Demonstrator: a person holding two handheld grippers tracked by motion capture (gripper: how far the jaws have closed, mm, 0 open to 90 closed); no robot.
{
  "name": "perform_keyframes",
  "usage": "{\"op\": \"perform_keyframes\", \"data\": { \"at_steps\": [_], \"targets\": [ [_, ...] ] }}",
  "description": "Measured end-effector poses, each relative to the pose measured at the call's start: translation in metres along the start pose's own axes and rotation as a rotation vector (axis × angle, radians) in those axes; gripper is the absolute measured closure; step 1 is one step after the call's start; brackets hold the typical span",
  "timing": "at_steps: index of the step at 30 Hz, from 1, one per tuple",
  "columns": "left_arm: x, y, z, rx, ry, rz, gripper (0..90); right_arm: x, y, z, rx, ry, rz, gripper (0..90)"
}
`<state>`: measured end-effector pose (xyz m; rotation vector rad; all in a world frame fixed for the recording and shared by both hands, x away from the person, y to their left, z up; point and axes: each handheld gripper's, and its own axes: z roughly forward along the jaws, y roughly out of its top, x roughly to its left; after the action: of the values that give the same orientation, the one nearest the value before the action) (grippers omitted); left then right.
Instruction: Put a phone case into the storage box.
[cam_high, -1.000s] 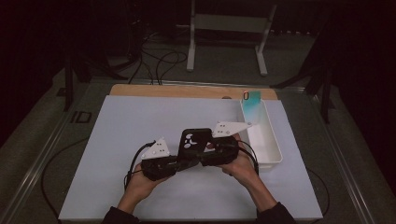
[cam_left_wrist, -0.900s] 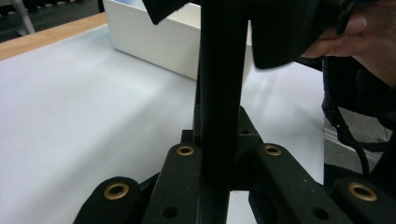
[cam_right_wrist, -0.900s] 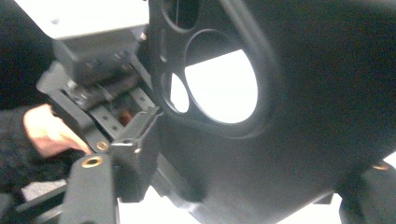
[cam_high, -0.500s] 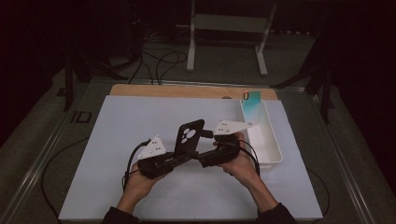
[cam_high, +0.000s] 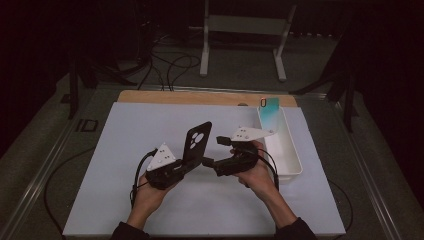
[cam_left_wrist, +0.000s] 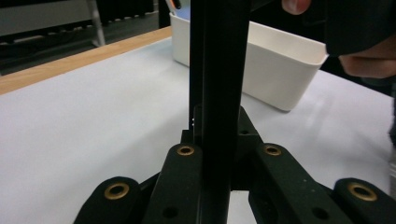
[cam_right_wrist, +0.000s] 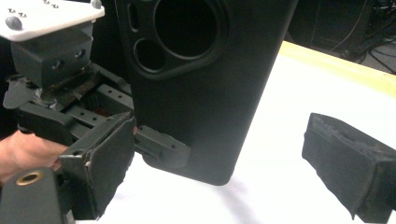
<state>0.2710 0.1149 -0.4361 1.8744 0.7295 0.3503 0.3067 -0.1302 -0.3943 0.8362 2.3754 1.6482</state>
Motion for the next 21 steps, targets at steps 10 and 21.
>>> {"op": "perform_keyframes", "data": {
  "at_steps": [10,21],
  "targets": [
    [-0.001,-0.003,0.005,0.013,0.008,-0.012,85.0,0.007,0.012,0.0,-0.046,-0.049,0.035,9.8],
    [-0.006,-0.005,0.011,0.026,-0.002,-0.011,85.0,0.015,0.023,0.011,-0.058,-0.091,0.067,12.3]
  ]
}}
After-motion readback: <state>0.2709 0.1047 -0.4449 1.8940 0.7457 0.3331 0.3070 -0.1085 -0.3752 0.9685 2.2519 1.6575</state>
